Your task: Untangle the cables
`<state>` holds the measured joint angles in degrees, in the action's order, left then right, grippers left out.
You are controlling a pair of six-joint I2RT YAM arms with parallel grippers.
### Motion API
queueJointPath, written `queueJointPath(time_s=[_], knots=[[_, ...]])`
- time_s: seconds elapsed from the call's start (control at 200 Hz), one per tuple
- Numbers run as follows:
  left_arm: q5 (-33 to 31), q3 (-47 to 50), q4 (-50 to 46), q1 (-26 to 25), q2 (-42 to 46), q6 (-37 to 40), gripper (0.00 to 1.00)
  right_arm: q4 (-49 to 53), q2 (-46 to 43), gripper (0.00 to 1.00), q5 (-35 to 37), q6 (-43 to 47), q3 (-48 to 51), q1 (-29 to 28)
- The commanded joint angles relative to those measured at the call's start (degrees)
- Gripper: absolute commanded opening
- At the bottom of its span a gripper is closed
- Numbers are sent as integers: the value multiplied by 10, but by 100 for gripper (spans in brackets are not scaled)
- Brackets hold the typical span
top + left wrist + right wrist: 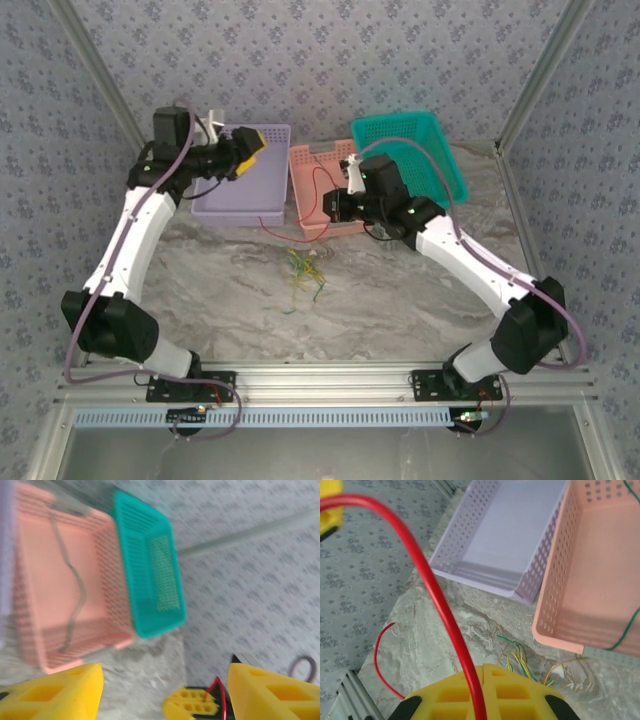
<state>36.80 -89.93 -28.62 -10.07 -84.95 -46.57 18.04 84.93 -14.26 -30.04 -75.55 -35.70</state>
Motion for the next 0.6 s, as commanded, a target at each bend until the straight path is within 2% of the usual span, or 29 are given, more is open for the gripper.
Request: queueJointPath(time_s=[0.0, 0.035, 0.125, 0.195, 0.29, 0.36, 0.425, 0.595], knots=[[-94, -4, -65, -20, 97, 83, 65, 82, 31, 0, 49, -85, -46, 0], [-110, 11, -73, -37, 119, 98, 61, 89, 38, 0, 61, -102, -52, 0], [-183, 61, -95, -115, 175, 132, 43, 111, 65, 0, 73, -150, -74, 4], [-245, 127, -72, -207, 217, 135, 28, 140, 85, 0, 85, -182, -99, 3], [-344, 211, -16, -343, 256, 145, 23, 143, 99, 0, 77, -223, -107, 2], [-411, 244, 12, -417, 256, 163, 26, 138, 104, 0, 61, -238, -111, 1], [-451, 247, 15, -456, 234, 191, 36, 138, 106, 0, 48, -245, -115, -2], [-533, 218, -15, -479, 151, 241, 55, 140, 91, 0, 46, -235, -116, -13]])
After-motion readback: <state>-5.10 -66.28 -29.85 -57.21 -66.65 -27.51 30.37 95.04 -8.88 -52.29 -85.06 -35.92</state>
